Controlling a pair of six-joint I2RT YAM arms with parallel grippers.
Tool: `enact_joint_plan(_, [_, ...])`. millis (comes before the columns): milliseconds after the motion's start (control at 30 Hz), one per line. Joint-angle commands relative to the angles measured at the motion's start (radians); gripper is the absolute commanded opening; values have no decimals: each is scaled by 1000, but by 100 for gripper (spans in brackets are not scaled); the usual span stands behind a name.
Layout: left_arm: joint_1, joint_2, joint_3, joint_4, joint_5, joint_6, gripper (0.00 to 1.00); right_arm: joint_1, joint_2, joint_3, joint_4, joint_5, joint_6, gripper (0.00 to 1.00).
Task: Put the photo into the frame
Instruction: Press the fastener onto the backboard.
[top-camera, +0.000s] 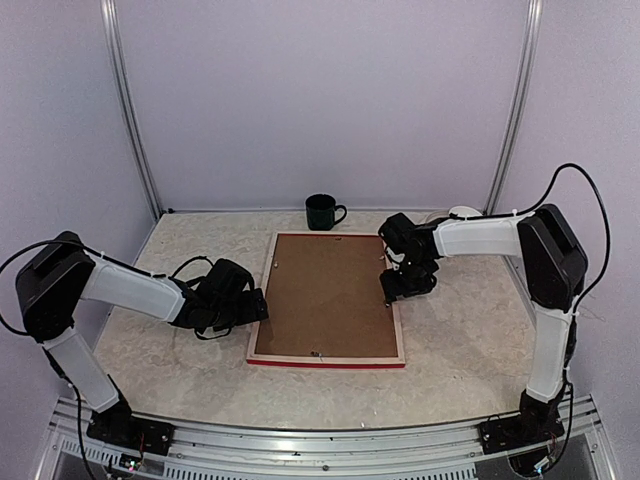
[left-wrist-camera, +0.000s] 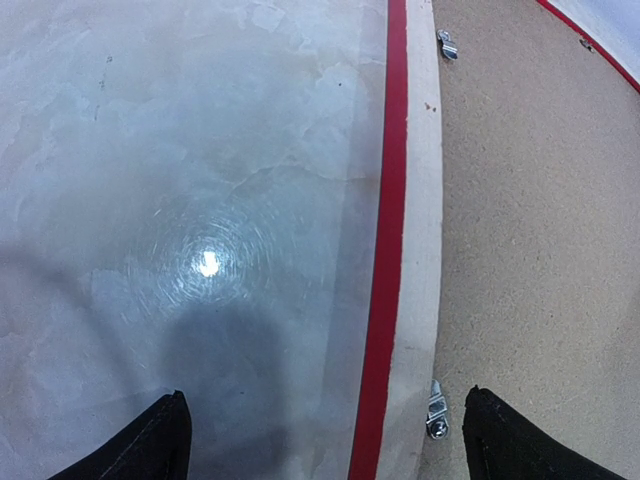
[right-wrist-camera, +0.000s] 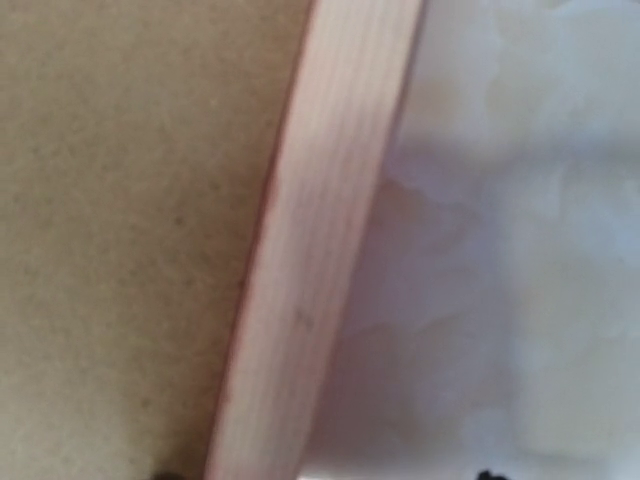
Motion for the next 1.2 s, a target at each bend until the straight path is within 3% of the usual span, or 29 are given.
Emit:
enact_joint_plan(0, [1, 50, -27, -93, 54, -22, 93, 16, 49, 9, -119, 56, -18, 63])
enact_joint_plan(67, [0, 52, -28, -90, 54, -24, 93, 21, 52, 22, -141, 65, -21, 60])
enact_joint_plan(167, [-1, 56, -29, -90, 53, -25, 93, 27, 58, 47, -173, 73, -27, 43])
enact_joint_plan(233, [-1, 58, -30, -87, 52, -27, 93, 28, 63, 59, -179, 72, -30, 38])
enact_joint_plan(367, [-3, 59, -32, -85, 52, -30, 93, 29, 67, 81, -177, 61, -28, 38])
enact_joint_plan(600, [-4, 59, -41, -79, 51, -32, 93, 28, 39, 122, -125, -14, 3, 55])
enact_joint_plan(1167, [-2, 39, -60, -72, 47, -33, 93, 16, 0, -41, -50, -27, 43, 51])
